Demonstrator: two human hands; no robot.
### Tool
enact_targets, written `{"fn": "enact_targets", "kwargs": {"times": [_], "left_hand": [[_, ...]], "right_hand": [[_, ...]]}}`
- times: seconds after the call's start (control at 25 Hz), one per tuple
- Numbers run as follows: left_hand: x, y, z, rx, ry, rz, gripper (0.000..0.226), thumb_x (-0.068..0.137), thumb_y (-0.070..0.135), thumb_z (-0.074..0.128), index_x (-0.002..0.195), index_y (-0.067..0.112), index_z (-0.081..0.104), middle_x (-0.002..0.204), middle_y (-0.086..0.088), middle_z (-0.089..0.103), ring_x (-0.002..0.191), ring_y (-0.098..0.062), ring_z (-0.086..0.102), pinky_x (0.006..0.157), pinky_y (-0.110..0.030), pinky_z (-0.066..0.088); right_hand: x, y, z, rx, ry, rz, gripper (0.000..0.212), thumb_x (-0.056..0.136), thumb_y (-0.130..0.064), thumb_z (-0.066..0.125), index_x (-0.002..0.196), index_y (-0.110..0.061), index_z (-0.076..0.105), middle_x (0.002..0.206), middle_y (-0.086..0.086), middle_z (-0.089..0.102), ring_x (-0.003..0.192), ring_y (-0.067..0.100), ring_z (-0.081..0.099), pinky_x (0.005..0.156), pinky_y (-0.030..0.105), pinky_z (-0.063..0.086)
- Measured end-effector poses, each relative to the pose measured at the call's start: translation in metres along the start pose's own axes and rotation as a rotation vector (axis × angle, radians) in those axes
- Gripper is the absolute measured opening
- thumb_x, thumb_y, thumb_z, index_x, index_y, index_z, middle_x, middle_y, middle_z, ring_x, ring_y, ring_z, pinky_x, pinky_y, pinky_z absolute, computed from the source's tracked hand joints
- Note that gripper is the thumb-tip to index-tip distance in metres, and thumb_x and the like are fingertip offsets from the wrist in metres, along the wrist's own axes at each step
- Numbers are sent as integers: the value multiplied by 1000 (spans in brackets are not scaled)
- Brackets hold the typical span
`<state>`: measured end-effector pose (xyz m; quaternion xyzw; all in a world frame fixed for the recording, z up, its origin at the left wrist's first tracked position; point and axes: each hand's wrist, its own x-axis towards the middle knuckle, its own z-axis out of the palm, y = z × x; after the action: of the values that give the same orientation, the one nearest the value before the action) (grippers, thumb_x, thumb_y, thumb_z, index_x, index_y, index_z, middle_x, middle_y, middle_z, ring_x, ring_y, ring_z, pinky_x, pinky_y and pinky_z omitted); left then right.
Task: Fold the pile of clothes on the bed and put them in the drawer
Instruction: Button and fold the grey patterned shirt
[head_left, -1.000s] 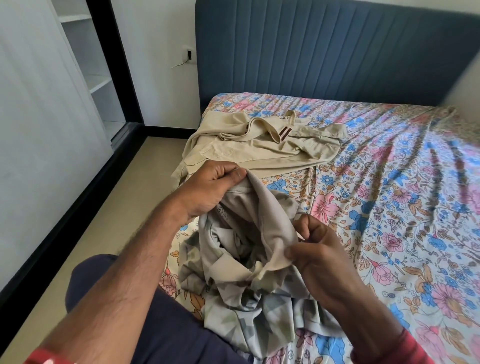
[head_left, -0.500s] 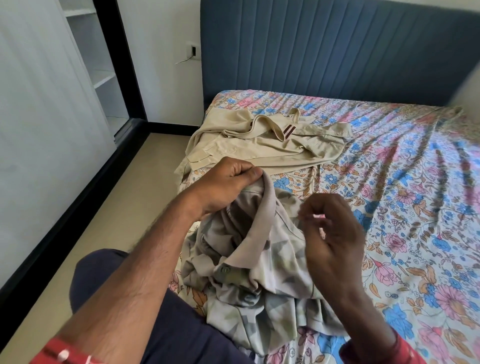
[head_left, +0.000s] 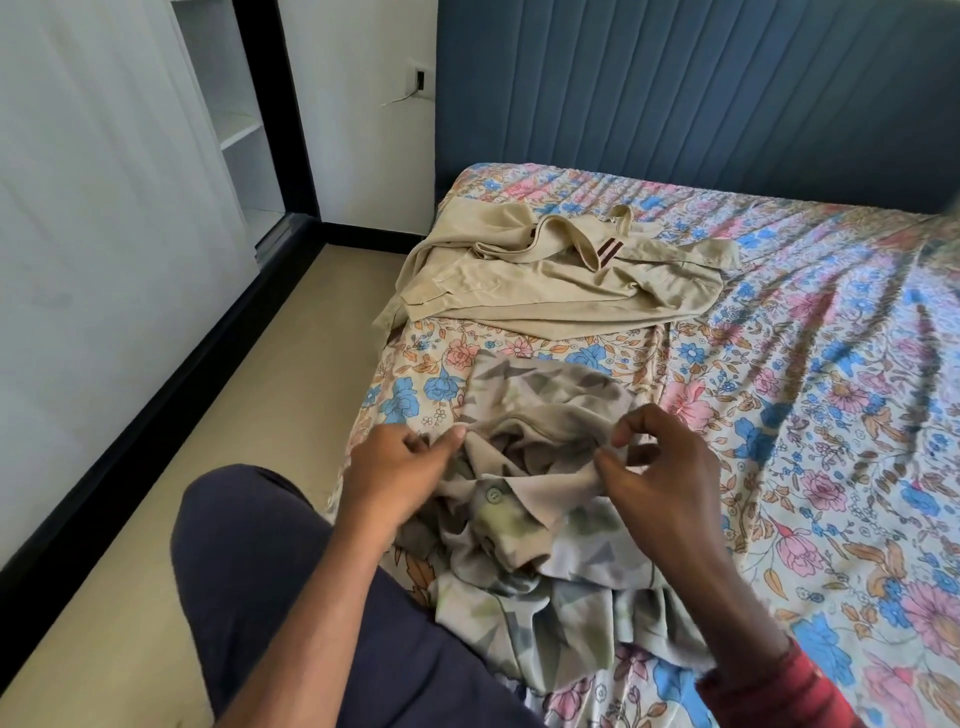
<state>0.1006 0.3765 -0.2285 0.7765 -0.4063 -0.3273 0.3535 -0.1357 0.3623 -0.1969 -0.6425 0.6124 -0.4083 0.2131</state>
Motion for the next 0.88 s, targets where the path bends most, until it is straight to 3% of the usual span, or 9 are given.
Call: {"fn": "enact_targets", "kwargs": {"times": [0.08, 0.16, 0.24, 0.36, 0.48, 0.56, 0.64, 0.76, 0.88], "left_hand": [[-8, -11, 2, 28, -73, -87, 60, 80, 71, 68, 66, 14, 59, 56, -5, 68, 53, -28, 68, 54, -32, 54], [-14, -18, 5, -56, -180, -145, 56, 85, 64, 69, 71, 9, 65, 52, -5, 66, 44, -24, 63, 44, -27, 48], [-17, -20, 9, -296, -259, -208, 39, 91, 40, 75, 79, 3, 68, 59, -10, 65, 45, -22, 60, 40, -26, 46], [-23, -16, 12, -700, -303, -258, 6, 89, 4, 74, 90, 1, 69, 81, -19, 71, 59, -23, 66, 49, -30, 57], [-29, -11, 15, -1075, -380, -197, 36, 76, -12, 73, 111, -3, 67, 97, -22, 73, 79, -27, 72, 66, -33, 63], [-34, -9, 18, -1285, -475, -117, 54, 69, -13, 78, 120, -2, 63, 105, -23, 72, 90, -31, 73, 76, -39, 63], [-38, -11, 20, -1408, -530, -65, 70, 62, -8, 85, 127, -1, 60, 112, -23, 70, 96, -34, 72, 81, -43, 63], [-38, -15, 21, -1497, -503, -48, 76, 65, -12, 81, 133, 9, 54, 110, -18, 68, 97, -33, 71, 75, -43, 63], [-39, -13, 19, -1526, -469, -17, 66, 73, -19, 65, 127, 19, 56, 89, -10, 62, 81, -23, 67, 67, -34, 61]], "right_hand": [[-5, 8, -4, -15, 18, 11, 25, 81, -7, 76, 75, -24, 60, 79, -9, 70, 75, -3, 67, 53, 12, 43], [-11, 13, -8, -38, 27, 10, 26, 82, -7, 78, 74, -24, 59, 81, -10, 69, 79, -8, 64, 54, 8, 42], [-17, 18, -8, -66, -16, -5, 27, 81, -9, 80, 75, -25, 59, 85, -12, 67, 81, -4, 64, 56, 8, 42], [-19, 13, -6, -168, -78, -50, 30, 78, -12, 82, 83, -33, 60, 104, -11, 59, 96, 14, 61, 68, 15, 39], [-13, -16, -8, -171, -9, -275, 22, 80, -21, 82, 90, -28, 63, 106, -14, 57, 100, 10, 56, 78, 28, 40], [-15, -43, -5, -71, -207, -328, 27, 80, -47, 80, 95, -29, 65, 95, -20, 63, 88, 1, 62, 74, 19, 47], [-19, -61, 8, -90, -495, -218, 47, 73, -67, 77, 104, -34, 65, 88, -19, 68, 85, -4, 64, 70, 15, 51], [-21, -60, 27, -245, -478, -171, 53, 66, -57, 88, 109, -38, 63, 78, -17, 65, 78, -8, 60, 64, 12, 42], [-23, -53, 33, -140, -384, -73, 59, 68, -39, 91, 120, -35, 64, 76, -14, 64, 77, -9, 59, 62, 9, 41]]}}
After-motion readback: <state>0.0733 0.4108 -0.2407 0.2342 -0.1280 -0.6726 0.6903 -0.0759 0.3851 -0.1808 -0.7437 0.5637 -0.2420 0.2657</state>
